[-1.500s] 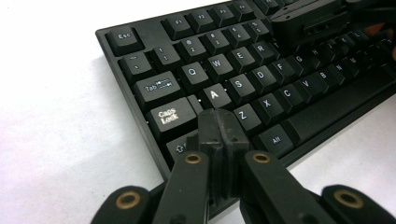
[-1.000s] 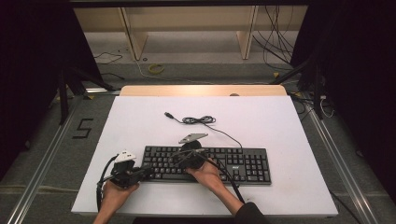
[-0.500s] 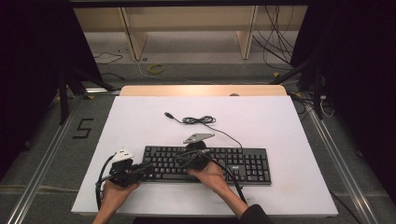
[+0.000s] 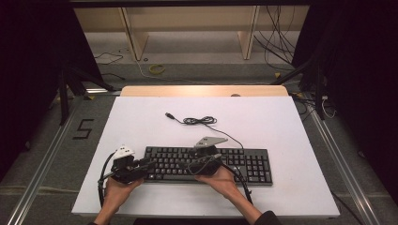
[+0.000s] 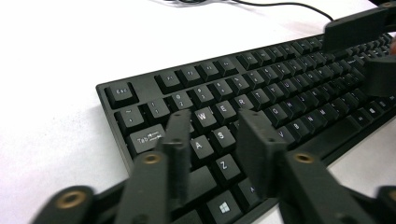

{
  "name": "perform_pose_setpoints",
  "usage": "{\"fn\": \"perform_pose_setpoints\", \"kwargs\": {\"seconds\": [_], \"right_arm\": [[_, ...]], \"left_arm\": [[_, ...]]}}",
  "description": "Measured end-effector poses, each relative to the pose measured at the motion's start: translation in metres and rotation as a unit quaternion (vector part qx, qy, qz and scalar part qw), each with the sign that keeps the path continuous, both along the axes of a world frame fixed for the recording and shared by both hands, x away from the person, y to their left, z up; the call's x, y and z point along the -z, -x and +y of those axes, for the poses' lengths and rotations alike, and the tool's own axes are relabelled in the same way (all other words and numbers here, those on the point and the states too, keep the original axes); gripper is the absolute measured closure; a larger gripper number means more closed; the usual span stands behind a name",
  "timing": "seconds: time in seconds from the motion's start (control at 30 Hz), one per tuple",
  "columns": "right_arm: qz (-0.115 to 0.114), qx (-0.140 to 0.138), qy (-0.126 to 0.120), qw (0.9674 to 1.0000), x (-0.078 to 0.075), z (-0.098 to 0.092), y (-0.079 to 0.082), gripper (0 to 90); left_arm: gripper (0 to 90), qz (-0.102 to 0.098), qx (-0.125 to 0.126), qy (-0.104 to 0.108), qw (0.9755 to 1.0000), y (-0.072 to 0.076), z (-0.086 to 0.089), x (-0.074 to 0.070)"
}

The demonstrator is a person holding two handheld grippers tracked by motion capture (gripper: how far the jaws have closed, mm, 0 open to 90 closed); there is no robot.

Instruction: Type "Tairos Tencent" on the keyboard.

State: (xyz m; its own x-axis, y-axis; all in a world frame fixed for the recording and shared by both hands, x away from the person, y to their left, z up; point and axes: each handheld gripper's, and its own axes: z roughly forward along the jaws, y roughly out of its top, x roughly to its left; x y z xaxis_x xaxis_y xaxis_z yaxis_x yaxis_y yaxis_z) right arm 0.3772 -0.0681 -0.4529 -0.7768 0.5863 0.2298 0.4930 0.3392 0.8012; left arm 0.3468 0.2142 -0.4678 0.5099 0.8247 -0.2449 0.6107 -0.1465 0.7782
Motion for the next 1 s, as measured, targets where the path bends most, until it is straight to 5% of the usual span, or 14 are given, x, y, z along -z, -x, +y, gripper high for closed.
{"fn": "perform_pose_setpoints", "kwargs": {"seconds": [0.37,1.0], "right_arm": [[-0.010,0.015,-0.014,0.9997,0.000,-0.029,0.011,32.3],[-0.011,0.022,-0.017,0.9995,0.000,-0.041,0.014,31.7]], "left_arm": [[88.6,0.011,0.010,-0.029,0.9995,-0.009,-0.010,0.005],[89.2,0.032,0.012,-0.050,0.9982,-0.016,-0.014,0.014]]}}
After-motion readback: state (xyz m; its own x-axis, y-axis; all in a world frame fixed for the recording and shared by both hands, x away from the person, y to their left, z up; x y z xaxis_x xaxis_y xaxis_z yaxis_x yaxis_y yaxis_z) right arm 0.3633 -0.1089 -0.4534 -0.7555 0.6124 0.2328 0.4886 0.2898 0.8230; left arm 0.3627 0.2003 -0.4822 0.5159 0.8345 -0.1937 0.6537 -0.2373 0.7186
